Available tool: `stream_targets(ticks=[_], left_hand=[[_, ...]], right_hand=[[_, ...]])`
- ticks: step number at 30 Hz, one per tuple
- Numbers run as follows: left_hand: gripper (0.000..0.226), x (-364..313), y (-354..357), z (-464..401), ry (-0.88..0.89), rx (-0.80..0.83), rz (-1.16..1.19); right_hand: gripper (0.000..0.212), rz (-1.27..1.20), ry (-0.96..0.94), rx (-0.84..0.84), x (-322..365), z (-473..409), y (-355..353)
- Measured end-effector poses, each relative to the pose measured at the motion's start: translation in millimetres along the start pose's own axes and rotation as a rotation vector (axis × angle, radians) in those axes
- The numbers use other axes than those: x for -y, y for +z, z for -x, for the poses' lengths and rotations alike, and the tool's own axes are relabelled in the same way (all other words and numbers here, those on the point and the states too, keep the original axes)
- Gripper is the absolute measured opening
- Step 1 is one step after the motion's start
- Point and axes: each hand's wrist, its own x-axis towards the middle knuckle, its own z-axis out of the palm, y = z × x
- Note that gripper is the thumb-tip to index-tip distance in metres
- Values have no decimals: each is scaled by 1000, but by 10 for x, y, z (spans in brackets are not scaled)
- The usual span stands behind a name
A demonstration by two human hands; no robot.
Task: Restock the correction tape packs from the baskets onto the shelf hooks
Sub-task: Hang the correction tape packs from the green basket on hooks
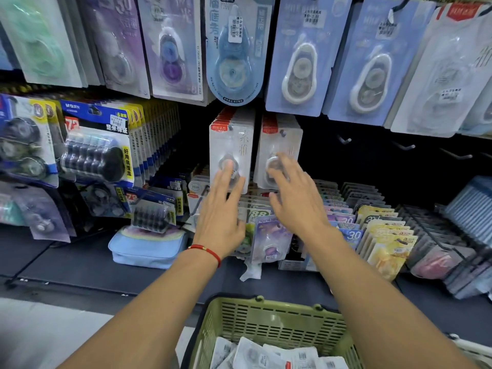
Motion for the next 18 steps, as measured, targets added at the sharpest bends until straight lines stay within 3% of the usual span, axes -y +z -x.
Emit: stream_targets(ticks=[2, 6, 11, 15, 18], left_hand=[[93, 26, 24, 3, 7, 4, -13], [93, 67, -2, 10, 32, -4, -35], [77, 55, -113, 156, 40, 21, -46], [62, 56, -92, 504, 109, 328, -167], [58, 91, 126, 1003, 153, 597, -275]], right_hand=[[37, 23, 29, 11, -45, -82, -5], [39, 11, 4, 10, -42, -100, -42], [38, -121, -2, -17, -133, 257, -57], [23, -305, 23, -20, -346, 893, 97], [16, -369, 113, 295, -494, 1456, 364]])
